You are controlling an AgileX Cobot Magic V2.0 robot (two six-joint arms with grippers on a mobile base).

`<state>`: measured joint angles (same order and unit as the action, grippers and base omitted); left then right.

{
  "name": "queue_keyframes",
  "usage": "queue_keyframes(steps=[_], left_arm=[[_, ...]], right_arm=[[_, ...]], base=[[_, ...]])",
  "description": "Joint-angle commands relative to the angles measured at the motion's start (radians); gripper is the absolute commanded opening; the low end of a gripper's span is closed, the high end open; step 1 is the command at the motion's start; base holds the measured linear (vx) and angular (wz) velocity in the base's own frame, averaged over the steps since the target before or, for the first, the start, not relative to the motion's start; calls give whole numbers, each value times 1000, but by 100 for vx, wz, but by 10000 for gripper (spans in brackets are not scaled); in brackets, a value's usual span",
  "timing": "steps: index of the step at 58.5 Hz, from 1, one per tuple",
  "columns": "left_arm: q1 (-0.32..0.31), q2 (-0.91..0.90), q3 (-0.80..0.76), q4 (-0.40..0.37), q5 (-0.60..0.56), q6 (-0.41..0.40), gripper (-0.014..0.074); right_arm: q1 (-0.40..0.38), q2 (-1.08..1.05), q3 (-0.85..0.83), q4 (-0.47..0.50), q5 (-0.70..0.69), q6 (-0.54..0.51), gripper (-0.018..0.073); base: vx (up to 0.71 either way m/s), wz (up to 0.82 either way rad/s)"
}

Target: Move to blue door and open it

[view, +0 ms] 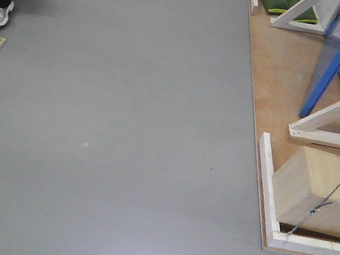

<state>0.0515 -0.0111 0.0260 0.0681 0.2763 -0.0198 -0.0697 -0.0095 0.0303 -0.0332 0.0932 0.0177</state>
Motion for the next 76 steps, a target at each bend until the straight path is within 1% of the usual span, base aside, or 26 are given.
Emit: queue_keyframes(steps=[1, 76], left_arm=[[-1, -13, -26, -3, -85, -7, 73], [-1, -13, -26, -3, -85, -7, 73]], right_arm=[[-5, -8, 2, -8, -84, -1, 12], [-5, -8, 2, -8, -83, -1, 12]], base=[[48, 4], [52, -3]])
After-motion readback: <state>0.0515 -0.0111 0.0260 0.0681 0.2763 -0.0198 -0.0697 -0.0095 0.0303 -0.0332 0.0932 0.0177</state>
